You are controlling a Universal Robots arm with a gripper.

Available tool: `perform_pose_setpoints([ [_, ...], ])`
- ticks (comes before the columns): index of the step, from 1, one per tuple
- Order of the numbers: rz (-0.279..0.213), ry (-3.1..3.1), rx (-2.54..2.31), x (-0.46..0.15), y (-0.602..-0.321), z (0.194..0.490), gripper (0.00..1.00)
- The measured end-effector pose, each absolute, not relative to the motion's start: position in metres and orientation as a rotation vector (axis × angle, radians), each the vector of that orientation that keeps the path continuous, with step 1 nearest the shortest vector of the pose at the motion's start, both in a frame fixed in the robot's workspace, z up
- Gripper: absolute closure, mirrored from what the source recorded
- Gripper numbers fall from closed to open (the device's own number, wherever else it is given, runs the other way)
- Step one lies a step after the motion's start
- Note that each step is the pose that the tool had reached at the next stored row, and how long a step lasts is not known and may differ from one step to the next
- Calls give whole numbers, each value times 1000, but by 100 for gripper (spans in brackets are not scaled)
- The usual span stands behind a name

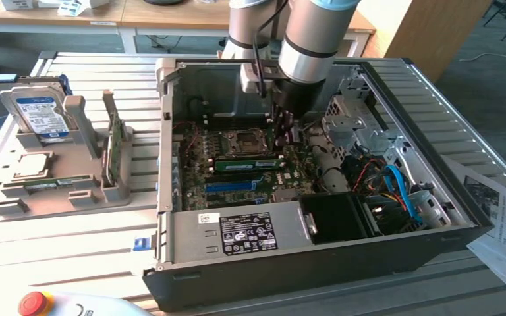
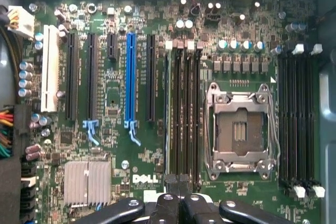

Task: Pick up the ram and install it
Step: 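Press down the ram until it locks into place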

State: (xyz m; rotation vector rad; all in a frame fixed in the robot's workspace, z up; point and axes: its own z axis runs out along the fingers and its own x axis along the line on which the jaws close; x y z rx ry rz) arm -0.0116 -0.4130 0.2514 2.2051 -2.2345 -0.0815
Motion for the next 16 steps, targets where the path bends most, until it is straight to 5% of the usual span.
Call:
perform_pose_setpoints([
  [16, -81, -2235, 2205, -44, -412, 251, 90],
])
